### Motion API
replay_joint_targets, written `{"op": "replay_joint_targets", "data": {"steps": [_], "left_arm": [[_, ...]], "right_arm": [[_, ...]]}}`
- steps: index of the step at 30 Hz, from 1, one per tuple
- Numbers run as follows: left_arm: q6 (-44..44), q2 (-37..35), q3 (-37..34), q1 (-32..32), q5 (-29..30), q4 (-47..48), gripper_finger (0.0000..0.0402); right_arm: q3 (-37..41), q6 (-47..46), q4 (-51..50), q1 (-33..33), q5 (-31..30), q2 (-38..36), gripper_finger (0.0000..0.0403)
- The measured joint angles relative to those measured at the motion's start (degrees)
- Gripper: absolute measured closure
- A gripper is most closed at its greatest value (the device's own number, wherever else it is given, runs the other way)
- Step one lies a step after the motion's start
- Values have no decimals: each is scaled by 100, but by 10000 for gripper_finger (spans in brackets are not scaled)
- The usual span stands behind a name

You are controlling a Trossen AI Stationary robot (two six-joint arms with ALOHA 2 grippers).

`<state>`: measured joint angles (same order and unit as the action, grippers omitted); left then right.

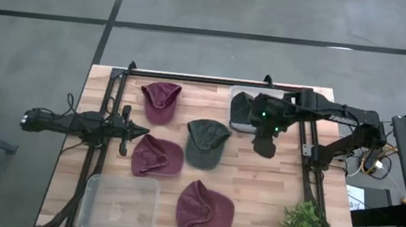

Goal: Pick & Place hat
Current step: Put the bottom dark red cap into the bottom transparent bin

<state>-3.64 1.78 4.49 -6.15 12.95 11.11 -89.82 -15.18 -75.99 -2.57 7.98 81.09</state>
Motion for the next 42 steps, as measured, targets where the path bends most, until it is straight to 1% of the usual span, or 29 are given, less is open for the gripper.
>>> {"op": "replay_joint_targets", "data": {"steps": [6,13,20,24,29,33,37,42], "left_arm": [[-2,0,0,1,0,0,401],[0,-2,0,1,0,0,401],[-2,-2,0,0,0,0,401],[-1,0,0,2,0,-1,401],[-2,0,0,2,0,-2,401],[-2,0,0,1,-1,-2,401],[-2,0,0,2,0,-2,401],[-2,-1,0,0,0,-4,401]], "right_arm": [[224,-341,831,559,-42,24,241],[727,-490,1583,1155,-43,297,241],[1058,-726,1762,1571,-38,842,244],[1083,-838,1745,1769,120,1117,250],[1088,-1001,1755,2104,169,1419,259],[1088,-993,1806,2218,150,1631,262],[1088,-982,1843,2210,-65,1908,253],[1088,-743,1971,2208,-27,2234,233]]}}
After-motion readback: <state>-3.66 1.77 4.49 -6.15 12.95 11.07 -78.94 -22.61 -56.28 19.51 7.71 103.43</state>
